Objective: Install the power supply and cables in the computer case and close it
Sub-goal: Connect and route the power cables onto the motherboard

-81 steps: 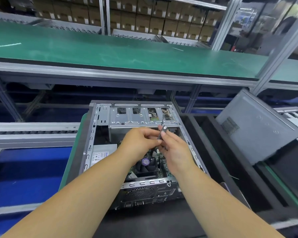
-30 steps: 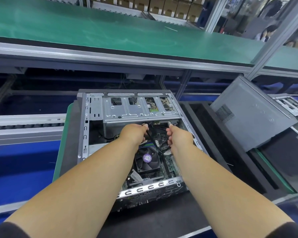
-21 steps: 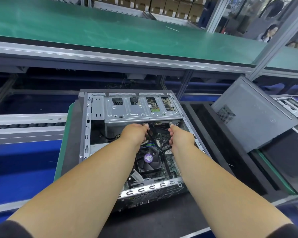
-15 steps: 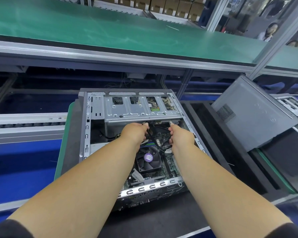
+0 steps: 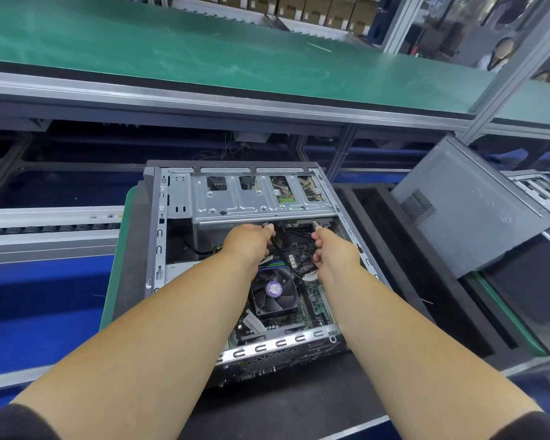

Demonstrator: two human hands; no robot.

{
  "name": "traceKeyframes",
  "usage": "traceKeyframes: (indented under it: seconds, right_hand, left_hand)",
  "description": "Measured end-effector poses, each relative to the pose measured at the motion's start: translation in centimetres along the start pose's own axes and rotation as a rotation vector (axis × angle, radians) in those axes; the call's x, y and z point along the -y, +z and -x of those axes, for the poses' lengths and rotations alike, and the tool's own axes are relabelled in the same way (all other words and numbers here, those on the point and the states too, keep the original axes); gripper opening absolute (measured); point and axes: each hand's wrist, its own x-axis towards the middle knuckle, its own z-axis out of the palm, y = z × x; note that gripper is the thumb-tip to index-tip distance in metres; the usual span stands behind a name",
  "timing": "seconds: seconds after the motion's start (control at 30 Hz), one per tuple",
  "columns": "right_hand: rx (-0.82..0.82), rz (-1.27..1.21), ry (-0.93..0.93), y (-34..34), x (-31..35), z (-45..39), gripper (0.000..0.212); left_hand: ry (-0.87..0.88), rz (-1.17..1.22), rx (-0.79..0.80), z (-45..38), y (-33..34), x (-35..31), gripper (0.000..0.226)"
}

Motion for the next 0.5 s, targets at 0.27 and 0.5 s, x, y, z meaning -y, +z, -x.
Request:
traceKeyframes:
  seconds: [0.27, 0.5]
  right_hand:
    - [0.018, -0.001, -0.01, 0.01, -0.05, -0.02, 0.026]
    - [-0.019, -0.001, 0.012, 0.28, 0.15, 0.16, 0.021]
  left_hand:
    - [0.005, -0.003, 0.001, -0.16, 0.04, 0.11, 0.023]
    - [0.01, 0.014, -0.02, -0.26, 0.04, 0.35, 0.022]
